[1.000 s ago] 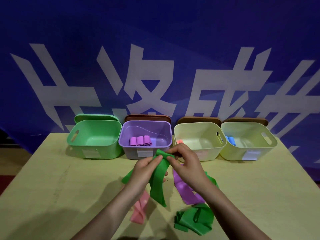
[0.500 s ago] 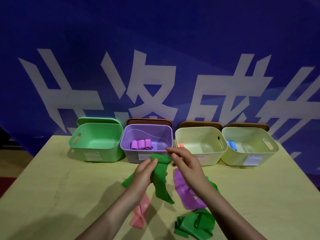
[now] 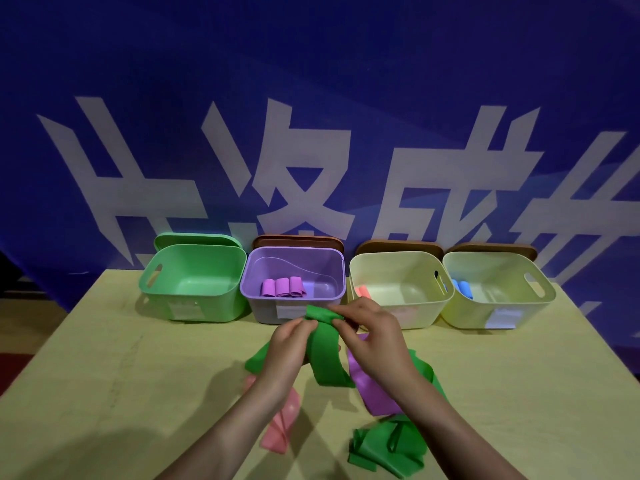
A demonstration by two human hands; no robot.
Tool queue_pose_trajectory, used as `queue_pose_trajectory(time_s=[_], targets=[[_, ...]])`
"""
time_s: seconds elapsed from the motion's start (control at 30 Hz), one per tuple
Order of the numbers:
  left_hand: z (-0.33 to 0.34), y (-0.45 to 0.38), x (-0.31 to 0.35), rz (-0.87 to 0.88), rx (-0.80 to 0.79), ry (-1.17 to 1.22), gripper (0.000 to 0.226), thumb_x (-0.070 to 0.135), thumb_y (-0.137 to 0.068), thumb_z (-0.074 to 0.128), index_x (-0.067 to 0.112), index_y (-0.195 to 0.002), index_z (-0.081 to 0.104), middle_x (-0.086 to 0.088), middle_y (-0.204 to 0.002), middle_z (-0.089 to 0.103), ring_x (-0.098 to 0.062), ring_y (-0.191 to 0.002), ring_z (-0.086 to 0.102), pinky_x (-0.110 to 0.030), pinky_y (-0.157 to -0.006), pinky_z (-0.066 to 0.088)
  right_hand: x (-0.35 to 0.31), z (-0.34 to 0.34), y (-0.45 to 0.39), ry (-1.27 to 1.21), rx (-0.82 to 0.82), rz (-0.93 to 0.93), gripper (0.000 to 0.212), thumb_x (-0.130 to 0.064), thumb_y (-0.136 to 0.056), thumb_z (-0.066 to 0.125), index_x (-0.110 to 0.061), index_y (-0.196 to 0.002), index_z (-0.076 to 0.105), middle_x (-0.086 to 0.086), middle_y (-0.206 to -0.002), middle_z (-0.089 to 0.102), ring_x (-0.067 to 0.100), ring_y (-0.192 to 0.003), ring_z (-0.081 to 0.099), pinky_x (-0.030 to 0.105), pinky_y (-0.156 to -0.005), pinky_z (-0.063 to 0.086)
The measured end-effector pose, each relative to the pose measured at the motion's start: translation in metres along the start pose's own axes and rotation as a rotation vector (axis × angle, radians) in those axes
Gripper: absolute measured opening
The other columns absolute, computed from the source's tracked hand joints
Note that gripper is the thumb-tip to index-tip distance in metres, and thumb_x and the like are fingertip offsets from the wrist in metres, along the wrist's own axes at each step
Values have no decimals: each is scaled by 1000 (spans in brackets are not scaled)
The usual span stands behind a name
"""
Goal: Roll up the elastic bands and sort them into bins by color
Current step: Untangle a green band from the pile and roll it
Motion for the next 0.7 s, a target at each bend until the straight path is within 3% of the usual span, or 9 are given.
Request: queue_pose_trajectory(time_s=[0.17, 0.3, 0.5, 0.6, 0.7], targets=[[-1, 2, -3, 6, -31, 6, 20, 21, -93, 54, 11, -89, 71, -13, -87, 68, -26, -85, 62, -37, -77, 46, 5, -2, 2, 158, -49, -176, 28, -18, -88, 59, -15, -112, 71, -4, -90, 61, 9, -82, 59, 19, -74, 47], [2, 6, -1, 53, -59, 13, 19, 18, -95, 53, 16, -92, 72, -2, -83, 73, -18, -82, 65, -32, -76, 48, 6, -1, 5, 115, -56, -194, 29, -19, -89, 56, -14, -113, 71, -7, -95, 60, 9, -88, 58, 20, -77, 47], [-2, 3, 1, 110, -60, -26, 20, 15, -96, 51, 18, -99, 70, -9, -103, 73, -29, -104, 65, -42, -95, 47, 1, 0, 7, -155, -101, 86, 29, -29, -91, 53, -23, -116, 67, -11, -97, 59, 4, -88, 58, 14, -76, 44], [0, 6, 3, 149, -111, -80, 21, 14, -97, 49, 20, -99, 69, -5, -98, 74, -23, -97, 68, -37, -88, 52, 4, 6, 7, -283, -147, 299, 18, -25, -93, 60, -26, -108, 69, -4, -84, 65, 2, -73, 58, 23, -71, 49], [1, 7, 5, 182, -134, -126, 22, 12, -96, 50, 19, -95, 70, -4, -92, 74, -18, -88, 68, -28, -78, 52, 6, 8, 7, -325, -129, 349, 9, -16, -91, 64, -17, -93, 73, 8, -76, 68, 9, -67, 59, 34, -68, 50]])
Point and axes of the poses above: each hand's wrist, its own y-axis away from the middle knuckle, its own z-axis out of the palm, x = y × z, the point moved 3 cm from there along -y, towards the middle knuckle
